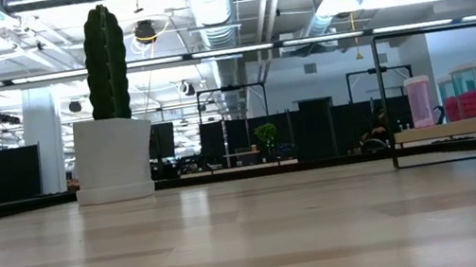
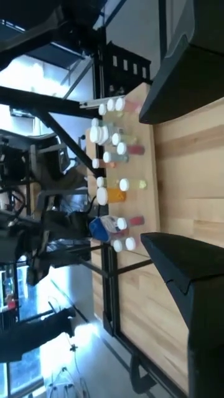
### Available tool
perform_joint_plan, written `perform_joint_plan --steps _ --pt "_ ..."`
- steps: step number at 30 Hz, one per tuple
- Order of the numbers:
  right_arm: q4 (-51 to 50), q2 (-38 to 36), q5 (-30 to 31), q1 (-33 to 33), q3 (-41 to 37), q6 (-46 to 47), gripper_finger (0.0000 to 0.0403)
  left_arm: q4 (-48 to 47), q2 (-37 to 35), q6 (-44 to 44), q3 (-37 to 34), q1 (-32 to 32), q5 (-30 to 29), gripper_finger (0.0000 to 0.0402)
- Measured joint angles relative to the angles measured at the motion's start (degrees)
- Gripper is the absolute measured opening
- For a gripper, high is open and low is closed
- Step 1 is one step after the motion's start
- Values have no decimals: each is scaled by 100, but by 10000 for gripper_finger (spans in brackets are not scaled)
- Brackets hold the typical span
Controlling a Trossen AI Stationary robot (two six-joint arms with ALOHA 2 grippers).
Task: Pick and place medicine bottles onto shelf by color
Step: Return to Home Position
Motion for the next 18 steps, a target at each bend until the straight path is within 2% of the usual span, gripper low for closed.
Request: perform_joint_plan --steps 7,10,15,18 --pt "346 -401 5 -381 -62 -714 240 3 6 60 0 1 -13 288" --pt "835 -695 -84 -543 -475 -875 240 3 6 152 0 0 -11 288" --pt "2162 -1230 -750 -748 -1424 -1228 240 6 8 166 0 0 -11 288" --pt "2911 -1485 -912 -856 -1831 -1530 240 -3 8 166 0 0 -11 288"
